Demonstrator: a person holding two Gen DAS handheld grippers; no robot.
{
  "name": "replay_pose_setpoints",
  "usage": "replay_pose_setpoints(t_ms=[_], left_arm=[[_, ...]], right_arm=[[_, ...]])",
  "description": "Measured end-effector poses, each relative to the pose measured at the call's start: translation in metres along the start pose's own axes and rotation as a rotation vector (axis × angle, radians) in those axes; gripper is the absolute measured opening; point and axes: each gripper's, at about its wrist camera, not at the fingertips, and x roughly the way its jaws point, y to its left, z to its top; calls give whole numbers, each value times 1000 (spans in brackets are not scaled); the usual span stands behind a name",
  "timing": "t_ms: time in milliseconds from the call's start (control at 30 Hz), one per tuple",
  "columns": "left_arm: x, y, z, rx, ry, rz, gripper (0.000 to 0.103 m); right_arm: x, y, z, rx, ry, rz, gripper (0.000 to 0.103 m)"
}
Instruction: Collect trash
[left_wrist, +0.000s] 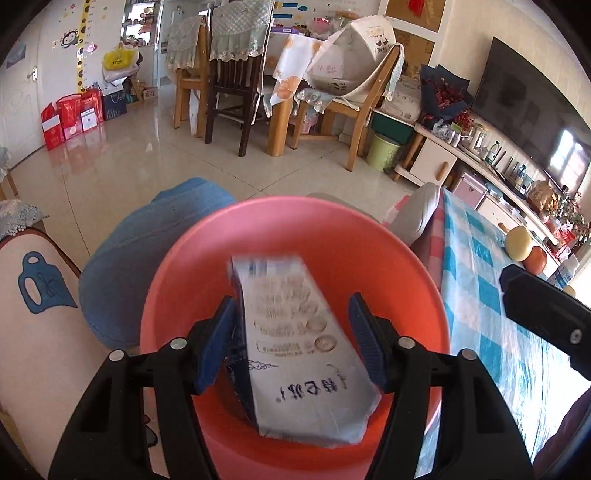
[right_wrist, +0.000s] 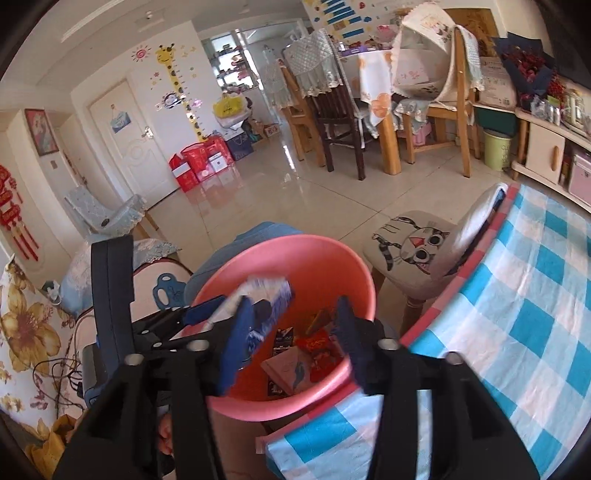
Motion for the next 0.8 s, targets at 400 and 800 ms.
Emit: replay_pose_setpoints(t_ms=[400, 800], left_arm=[[-12, -19, -8, 50, -48, 47, 94], [-43, -81, -12, 154, -107, 63, 97]], right_arm=[[-23, -35, -32, 49, -26, -183, 89], [-76, -63, -56, 77, -59, -347, 94]])
